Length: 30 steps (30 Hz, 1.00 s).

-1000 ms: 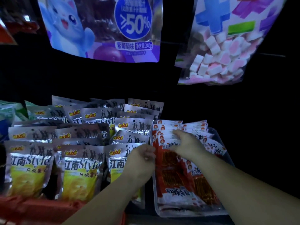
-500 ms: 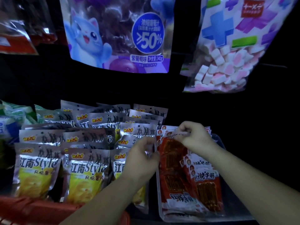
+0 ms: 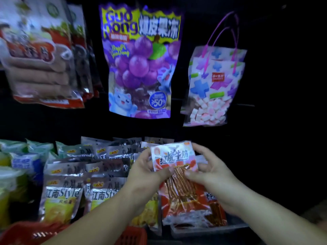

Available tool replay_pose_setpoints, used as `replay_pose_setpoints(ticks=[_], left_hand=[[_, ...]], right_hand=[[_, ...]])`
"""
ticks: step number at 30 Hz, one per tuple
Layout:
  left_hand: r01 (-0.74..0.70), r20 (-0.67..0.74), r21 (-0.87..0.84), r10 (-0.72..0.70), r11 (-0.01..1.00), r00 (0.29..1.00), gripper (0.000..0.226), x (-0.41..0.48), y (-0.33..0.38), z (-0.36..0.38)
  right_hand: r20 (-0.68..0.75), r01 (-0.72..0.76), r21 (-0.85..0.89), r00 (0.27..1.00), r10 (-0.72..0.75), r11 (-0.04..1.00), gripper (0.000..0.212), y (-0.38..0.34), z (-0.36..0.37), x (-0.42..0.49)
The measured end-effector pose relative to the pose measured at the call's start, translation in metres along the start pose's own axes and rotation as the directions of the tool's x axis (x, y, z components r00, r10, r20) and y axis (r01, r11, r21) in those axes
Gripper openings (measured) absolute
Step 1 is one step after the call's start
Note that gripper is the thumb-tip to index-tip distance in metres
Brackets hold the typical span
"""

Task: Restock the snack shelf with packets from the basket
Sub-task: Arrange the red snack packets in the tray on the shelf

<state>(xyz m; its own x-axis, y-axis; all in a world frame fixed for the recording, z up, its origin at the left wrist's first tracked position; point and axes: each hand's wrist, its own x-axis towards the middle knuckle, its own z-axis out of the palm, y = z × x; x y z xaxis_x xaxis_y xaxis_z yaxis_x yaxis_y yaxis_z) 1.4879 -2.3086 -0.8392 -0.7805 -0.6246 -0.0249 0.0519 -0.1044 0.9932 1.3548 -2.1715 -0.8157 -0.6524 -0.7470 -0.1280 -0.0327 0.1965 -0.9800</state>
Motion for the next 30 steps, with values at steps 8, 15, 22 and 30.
replay_pose_setpoints(ticks=[8,15,22,30], left_hand=[[-0.223,0.068,0.579,0.226,0.784,0.972,0.074,-0.054,0.040,-0.048],[-0.133,-0.092,0.326,0.171,0.936,0.981,0.020,-0.058,0.036,-0.063],[-0.189,0.044,0.604,0.205,0.774,0.978,0.044,-0.057,0.036,-0.067],[-0.045,-0.192,0.411,0.135,0.910,0.972,0.052,-0.054,0.042,-0.057]], right_hand=[[0.201,0.016,-0.107,0.980,0.006,0.994,0.076,-0.033,0.031,-0.054],[0.007,0.192,-0.163,0.981,-0.193,0.968,0.074,-0.016,0.048,-0.059],[0.175,0.106,-0.193,0.982,-0.072,0.975,0.061,-0.014,0.040,-0.048],[0.025,0.111,-0.122,0.994,-0.109,0.986,0.068,-0.008,0.041,-0.044]])
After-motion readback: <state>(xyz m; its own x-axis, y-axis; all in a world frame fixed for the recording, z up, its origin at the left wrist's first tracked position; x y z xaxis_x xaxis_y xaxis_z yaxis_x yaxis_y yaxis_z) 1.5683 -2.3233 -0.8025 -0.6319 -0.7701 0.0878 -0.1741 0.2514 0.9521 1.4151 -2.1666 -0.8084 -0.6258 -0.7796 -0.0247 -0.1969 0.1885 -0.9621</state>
